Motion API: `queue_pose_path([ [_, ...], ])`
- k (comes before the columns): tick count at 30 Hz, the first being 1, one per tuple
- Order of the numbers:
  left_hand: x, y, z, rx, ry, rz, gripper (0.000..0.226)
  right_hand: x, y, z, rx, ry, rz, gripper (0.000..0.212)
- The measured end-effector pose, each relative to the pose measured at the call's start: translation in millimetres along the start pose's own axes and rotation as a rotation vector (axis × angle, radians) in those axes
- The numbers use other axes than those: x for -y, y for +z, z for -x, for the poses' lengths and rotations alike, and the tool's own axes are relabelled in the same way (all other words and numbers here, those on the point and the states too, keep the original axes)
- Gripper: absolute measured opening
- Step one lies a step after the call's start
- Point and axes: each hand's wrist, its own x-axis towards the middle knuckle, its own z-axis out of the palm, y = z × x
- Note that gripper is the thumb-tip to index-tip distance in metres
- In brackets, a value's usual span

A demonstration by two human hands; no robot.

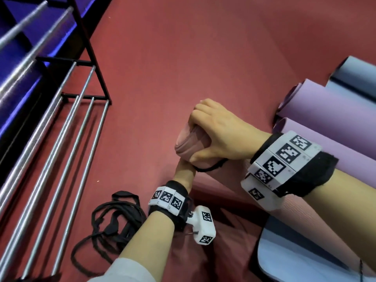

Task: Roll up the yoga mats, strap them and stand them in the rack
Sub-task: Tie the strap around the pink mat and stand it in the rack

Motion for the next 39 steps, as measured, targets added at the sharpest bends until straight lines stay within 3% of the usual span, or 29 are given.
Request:
queue_pose_path([
  [1,-4.3,1.5,-0.1,-0.037,0.012,0.127,0.017,-3.0,-2.2,-0.2,-0.017,-0.002,0.007,0.063],
  [3,-13.0,0.9,0.8,-0.015,0.065,0.343,0.037,-4.0,-2.1,-0.7,-0.027,-0.01,0.006,0.063],
  [4,-15.7,-2.8,2.4,0.005,0.037,0.423,0.032,-2.3,0.6,-0.1,-0.026,-0.016,0.0,0.063],
  [6,-6.6,-10.1,-1.4,0.03,-0.067,0.311,0.02,3.4,9.2,-1.2,-0.02,-0.023,0.018,0.064],
  [8,4.3,-20.4,4.7,0.005,-0.145,0.147,0.027,8.2,20.0,-4.1,-0.031,-0.018,0.079,0.066],
  [11,8.9,-34.7,18.2,0.064,-0.153,0.505,0.027,17.0,39.6,-5.8,0.012,0.018,0.117,0.068],
  [13,9.3,-45.8,25.1,0.123,-0.209,0.798,0.055,23.5,54.1,-2.0,0.078,0.062,0.001,0.067],
  [16,8.3,-60.3,34.5,0.17,-0.243,0.83,0.087,26.2,52.8,7.0,0.17,0.29,-0.473,0.061],
  [18,14.1,-63.5,36.6,0.125,-0.272,0.785,0.077,12.8,44.2,7.9,0.243,0.505,-0.744,0.052],
  [20,16.5,-64.0,34.0,0.099,-0.27,0.735,0.051,-11.0,43.0,8.9,0.301,0.668,-0.828,0.044],
  [23,9.5,-64.5,29.0,0.123,-0.208,0.666,0.036,-39.2,41.1,13.6,0.385,0.751,-0.763,0.054],
  [27,2.7,-72.0,26.4,0.15,-0.159,0.414,0.027,-47.0,43.6,22.8,0.628,0.767,-0.969,0.05],
  [28,3.2,-75.2,23.1,0.081,-0.147,0.287,0.026,-43.6,48.8,21.7,0.622,0.756,-0.939,0.052],
  [30,1.1,-83.2,17.7,-0.066,-0.135,0.058,0.037,-36.4,66.3,19.3,0.577,0.746,-0.809,0.084],
  [31,-5.0,-84.6,17.3,-0.09,-0.14,-0.037,0.05,-31.2,77.2,18.9,0.561,0.767,-0.739,0.098],
  [34,-23.4,-81.3,16.3,-0.067,-0.223,-0.195,0.099,0.0,108.2,22.8,0.535,0.789,-0.44,0.105],
  [35,-25.4,-81.0,13.4,-0.071,-0.222,-0.25,0.103,14.6,114.4,25.3,0.509,0.765,-0.318,0.107],
  [37,-27.8,-73.6,13.1,-0.132,-0.127,-0.423,0.081,33.4,124.9,31.3,0.417,0.703,-0.154,0.106],
  [39,-18.2,-68.0,9.1,-0.236,-0.05,-0.611,0.069,34.7,126.6,35.3,0.346,0.73,-0.225,0.095],
])
